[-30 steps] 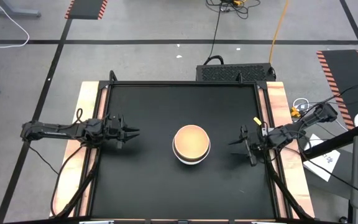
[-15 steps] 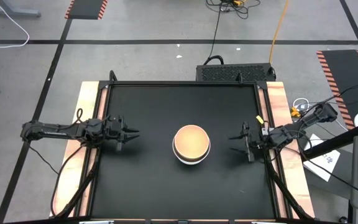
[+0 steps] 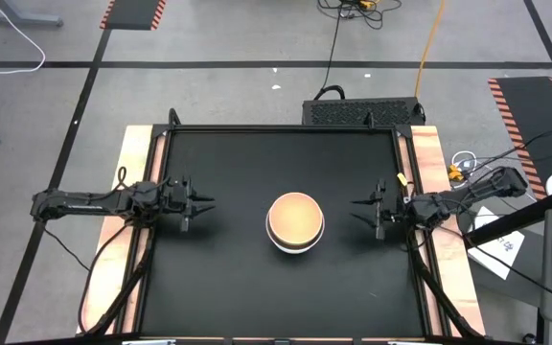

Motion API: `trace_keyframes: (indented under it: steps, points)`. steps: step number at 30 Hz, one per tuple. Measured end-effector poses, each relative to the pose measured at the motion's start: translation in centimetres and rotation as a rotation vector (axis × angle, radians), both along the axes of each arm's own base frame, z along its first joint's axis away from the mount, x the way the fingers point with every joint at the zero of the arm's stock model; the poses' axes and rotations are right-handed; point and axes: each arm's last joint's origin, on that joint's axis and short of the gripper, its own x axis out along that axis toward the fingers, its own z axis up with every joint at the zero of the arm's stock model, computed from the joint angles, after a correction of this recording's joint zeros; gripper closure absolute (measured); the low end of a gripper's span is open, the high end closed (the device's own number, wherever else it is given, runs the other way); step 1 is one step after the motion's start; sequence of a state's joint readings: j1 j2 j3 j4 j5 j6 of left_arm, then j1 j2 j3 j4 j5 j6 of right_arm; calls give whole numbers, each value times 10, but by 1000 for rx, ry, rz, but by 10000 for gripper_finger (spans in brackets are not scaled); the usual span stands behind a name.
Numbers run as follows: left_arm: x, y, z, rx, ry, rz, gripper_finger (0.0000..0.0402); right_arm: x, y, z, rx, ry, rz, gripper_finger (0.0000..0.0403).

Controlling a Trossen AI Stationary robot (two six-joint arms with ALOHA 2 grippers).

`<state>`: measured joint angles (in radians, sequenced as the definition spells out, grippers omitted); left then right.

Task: Nest bowls inside each other
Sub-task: Return to Home Position

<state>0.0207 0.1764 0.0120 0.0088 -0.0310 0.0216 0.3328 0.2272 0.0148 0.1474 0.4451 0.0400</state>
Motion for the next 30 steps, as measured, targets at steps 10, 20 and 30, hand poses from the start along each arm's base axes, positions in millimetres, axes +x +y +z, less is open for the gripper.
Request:
trace_keyframes:
  steps: [10, 20, 30]
  points:
    - [-1, 9, -1, -6, 4, 56, 305, 3, -18, 0, 15, 0, -130, 248]
    - [0, 13, -2, 9, 16, 59, 305, 3, -42, 0, 41, 0, -139, 248]
    - [4, 15, -11, -22, 115, 54, 305, 1, -50, -2, 102, 8, -56, 248]
